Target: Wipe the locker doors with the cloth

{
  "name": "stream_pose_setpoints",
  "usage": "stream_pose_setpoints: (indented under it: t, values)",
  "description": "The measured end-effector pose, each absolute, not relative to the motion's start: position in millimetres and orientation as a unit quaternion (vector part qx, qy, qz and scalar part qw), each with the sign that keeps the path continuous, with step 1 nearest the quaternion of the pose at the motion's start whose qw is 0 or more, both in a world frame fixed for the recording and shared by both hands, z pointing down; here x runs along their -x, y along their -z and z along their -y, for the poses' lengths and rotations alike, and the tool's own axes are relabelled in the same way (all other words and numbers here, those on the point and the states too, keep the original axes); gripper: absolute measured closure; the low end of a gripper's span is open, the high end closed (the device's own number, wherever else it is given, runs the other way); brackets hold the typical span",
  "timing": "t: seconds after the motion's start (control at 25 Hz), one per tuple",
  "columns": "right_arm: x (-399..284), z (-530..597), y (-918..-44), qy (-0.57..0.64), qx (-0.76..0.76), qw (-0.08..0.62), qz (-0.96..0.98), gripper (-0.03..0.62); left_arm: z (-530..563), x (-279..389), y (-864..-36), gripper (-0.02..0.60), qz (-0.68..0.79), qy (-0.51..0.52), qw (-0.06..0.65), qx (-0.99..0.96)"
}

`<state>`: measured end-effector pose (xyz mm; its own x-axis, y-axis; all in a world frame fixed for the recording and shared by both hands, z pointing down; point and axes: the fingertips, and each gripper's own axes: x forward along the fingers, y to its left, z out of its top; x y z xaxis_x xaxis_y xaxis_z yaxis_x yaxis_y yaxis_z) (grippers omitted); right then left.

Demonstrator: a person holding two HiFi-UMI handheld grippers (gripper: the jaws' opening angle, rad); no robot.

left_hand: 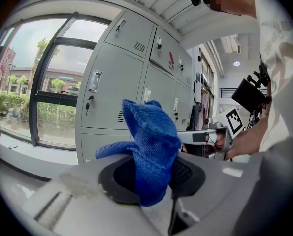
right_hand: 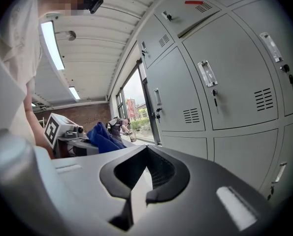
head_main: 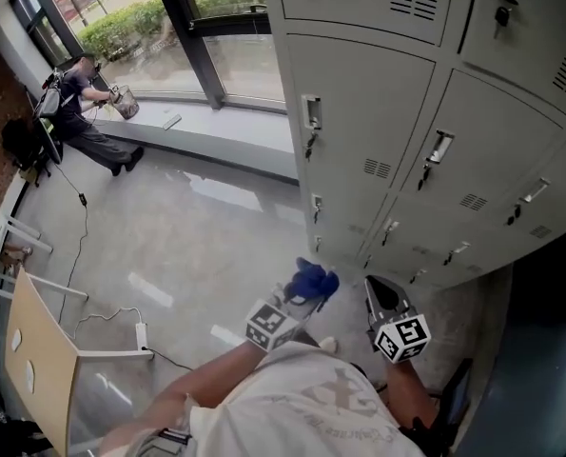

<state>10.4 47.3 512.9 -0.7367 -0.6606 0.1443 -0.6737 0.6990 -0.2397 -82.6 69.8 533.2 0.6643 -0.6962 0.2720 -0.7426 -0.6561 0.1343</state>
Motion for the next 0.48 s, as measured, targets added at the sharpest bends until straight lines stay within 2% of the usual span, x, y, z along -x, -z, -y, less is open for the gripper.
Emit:
stream_pose_setpoints:
  t: [0.48]
  values:
    - [-17,-5,-517,-0.138,-0.38,0.035,0.914,0.586,-22,82,-540,0.457,0.388,-0.085,0.131,-0.908]
